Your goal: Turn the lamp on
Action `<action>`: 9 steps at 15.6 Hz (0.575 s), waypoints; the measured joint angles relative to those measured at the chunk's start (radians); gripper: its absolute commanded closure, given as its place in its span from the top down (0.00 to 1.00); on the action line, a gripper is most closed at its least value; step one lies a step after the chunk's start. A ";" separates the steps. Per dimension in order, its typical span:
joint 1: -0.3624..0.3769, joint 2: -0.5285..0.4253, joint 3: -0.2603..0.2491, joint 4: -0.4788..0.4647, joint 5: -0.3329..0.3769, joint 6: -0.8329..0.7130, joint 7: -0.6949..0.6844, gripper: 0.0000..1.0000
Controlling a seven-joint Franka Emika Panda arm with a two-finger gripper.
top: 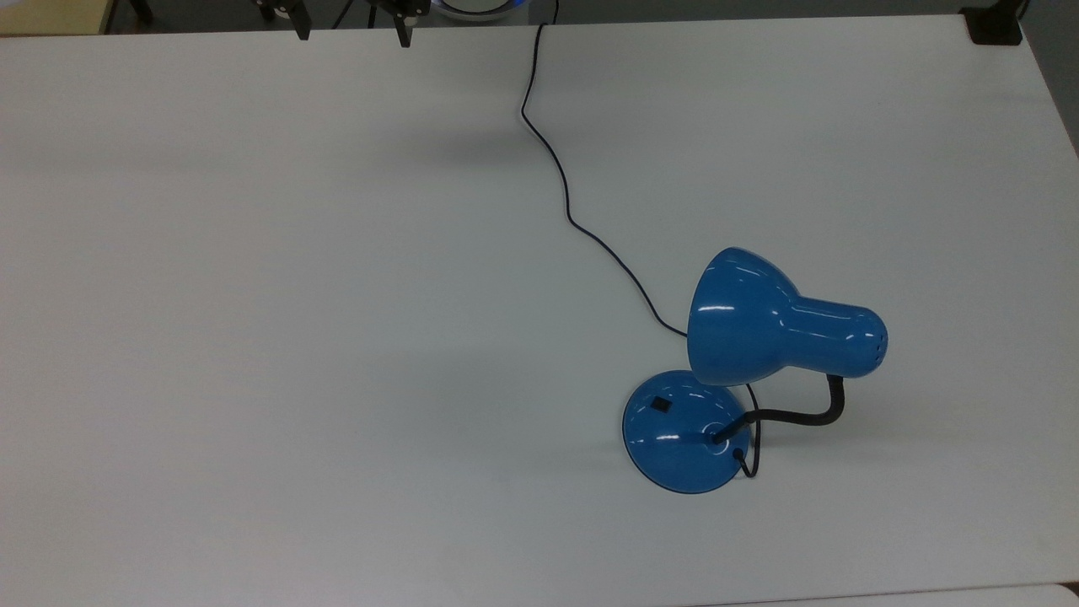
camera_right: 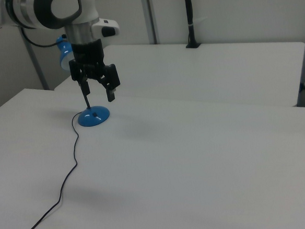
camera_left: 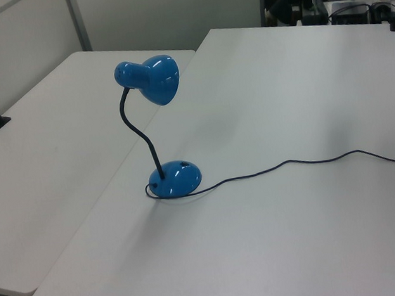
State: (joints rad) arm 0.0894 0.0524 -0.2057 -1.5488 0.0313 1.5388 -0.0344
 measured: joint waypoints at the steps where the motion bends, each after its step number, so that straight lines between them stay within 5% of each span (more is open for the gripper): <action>1: 0.000 0.000 0.000 0.000 0.000 0.000 0.000 1.00; 8: 0.008 0.009 0.002 -0.001 -0.009 0.000 0.000 0.99; 9: 0.008 0.011 0.003 -0.001 -0.009 0.004 0.000 0.82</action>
State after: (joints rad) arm 0.0972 0.0631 -0.2031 -1.5495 0.0225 1.5430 -0.0345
